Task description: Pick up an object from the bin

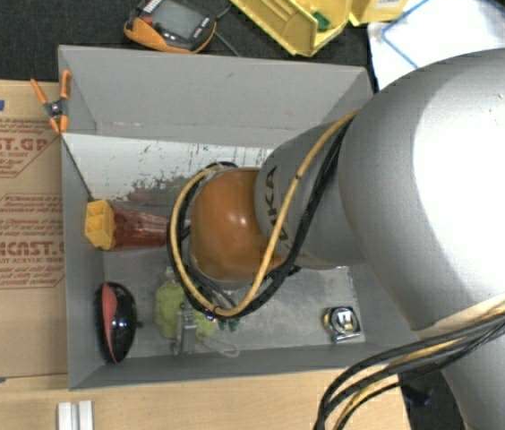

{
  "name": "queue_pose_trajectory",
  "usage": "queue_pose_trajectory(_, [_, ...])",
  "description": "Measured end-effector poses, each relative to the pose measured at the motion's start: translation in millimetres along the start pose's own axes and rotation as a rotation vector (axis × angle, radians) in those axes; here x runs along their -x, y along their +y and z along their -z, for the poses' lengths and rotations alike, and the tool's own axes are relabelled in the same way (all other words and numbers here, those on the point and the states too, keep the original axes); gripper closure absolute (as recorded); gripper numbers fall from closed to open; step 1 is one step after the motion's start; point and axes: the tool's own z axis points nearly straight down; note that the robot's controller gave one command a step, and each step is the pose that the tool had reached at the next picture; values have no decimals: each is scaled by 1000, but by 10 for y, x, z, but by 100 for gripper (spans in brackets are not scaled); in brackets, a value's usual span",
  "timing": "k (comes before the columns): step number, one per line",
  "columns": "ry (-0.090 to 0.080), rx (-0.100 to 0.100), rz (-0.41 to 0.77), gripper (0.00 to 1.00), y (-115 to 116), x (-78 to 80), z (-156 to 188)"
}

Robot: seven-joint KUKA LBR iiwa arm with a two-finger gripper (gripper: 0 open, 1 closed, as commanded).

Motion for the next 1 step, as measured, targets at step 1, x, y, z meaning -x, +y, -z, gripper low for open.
queue_pose_trajectory(1, [3, 2, 9, 100, 267, -53, 15])
